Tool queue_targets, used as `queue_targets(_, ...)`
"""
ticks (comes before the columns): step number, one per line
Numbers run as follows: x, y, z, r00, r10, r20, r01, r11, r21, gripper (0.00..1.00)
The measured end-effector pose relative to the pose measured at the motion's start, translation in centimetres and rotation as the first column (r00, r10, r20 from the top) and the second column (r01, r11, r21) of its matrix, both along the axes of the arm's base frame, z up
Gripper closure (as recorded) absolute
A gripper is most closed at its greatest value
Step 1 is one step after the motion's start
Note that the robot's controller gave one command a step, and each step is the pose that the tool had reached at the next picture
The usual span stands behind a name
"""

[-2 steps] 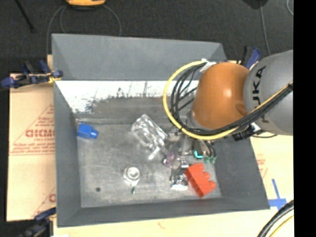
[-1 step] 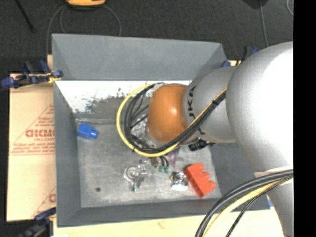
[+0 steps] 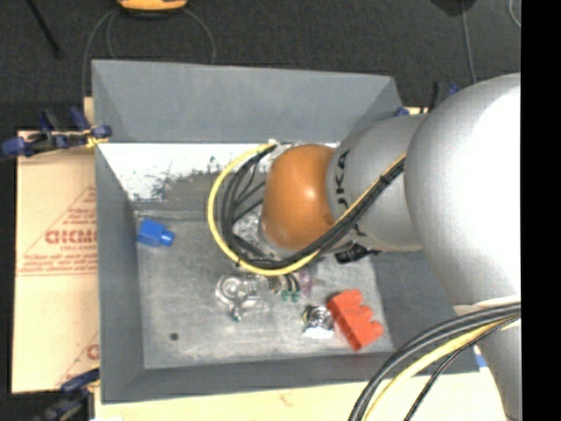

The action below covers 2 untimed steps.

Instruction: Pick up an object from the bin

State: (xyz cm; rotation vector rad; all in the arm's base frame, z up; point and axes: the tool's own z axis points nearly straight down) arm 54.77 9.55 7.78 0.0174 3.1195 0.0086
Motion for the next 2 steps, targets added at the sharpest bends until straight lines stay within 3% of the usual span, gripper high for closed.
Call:
queue_targets(1,-0.6,0.7,10.3,1.000,0.007,-0.012,-0.007,1.000,-0.001,1.00)
queue_targets(2,-0.5,1.2,17.1,1.000,0.028,-0.011,-0.028,1.000,-0.004,1.00)
